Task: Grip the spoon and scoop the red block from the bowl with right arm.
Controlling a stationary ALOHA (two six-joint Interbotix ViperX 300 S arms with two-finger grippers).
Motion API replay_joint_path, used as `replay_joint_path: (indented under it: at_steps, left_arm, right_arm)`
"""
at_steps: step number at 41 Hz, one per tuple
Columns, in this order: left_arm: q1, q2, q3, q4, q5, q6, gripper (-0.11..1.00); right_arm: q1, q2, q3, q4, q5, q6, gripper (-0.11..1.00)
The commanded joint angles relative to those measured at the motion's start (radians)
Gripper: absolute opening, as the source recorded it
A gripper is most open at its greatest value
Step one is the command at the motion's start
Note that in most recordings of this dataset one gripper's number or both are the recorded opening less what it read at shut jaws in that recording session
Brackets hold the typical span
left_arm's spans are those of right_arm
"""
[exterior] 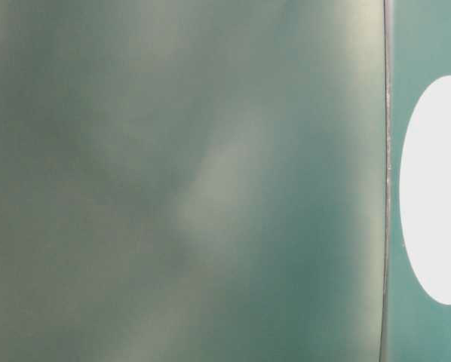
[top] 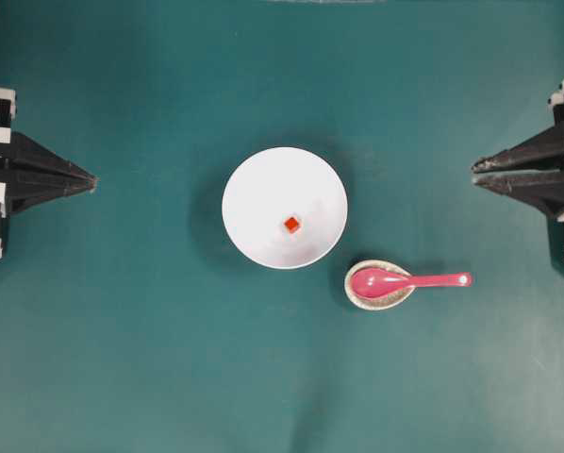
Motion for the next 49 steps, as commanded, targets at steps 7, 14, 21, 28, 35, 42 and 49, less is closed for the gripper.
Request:
replay_joint_path:
  at_steps: [7,14,21,28,35,42,49]
  left_arm:
    - [0.002,0.008,-0.029,0.002,0.034,0.002,0.0]
    - [0.003,0.008,-0.029,0.003,0.035,0.002,0.0]
    - [0.003,0.008,-0.029,0.003,0.038,0.002,0.0]
    - [0.003,0.009,-0.029,0.003,0.038,0.002,0.0]
    - [0.002,0.009,-0.029,0.003,0.038,0.002,0.0]
    - [0.003,0.009,-0.028,0.003,0.038,0.003,0.0]
    - [0.002,0.011,-0.028,0.002,0.048,0.003,0.0]
  right_arm:
    - [0.021,0.023,-0.025,0.003,0.009,0.002,0.46]
    - [0.057,0.06,-0.014,0.002,-0.015,0.0,0.46]
    - [0.087,0.107,0.009,0.003,-0.087,0.0,0.46]
    - [0.101,0.141,0.051,0.008,-0.175,0.0,0.46]
    - [0.115,0.16,0.094,0.017,-0.287,0.0,0.46]
    - [0.138,0.179,0.152,0.06,-0.368,0.0,0.46]
    - [0.183,0.219,0.21,0.121,-0.474,0.0,0.46]
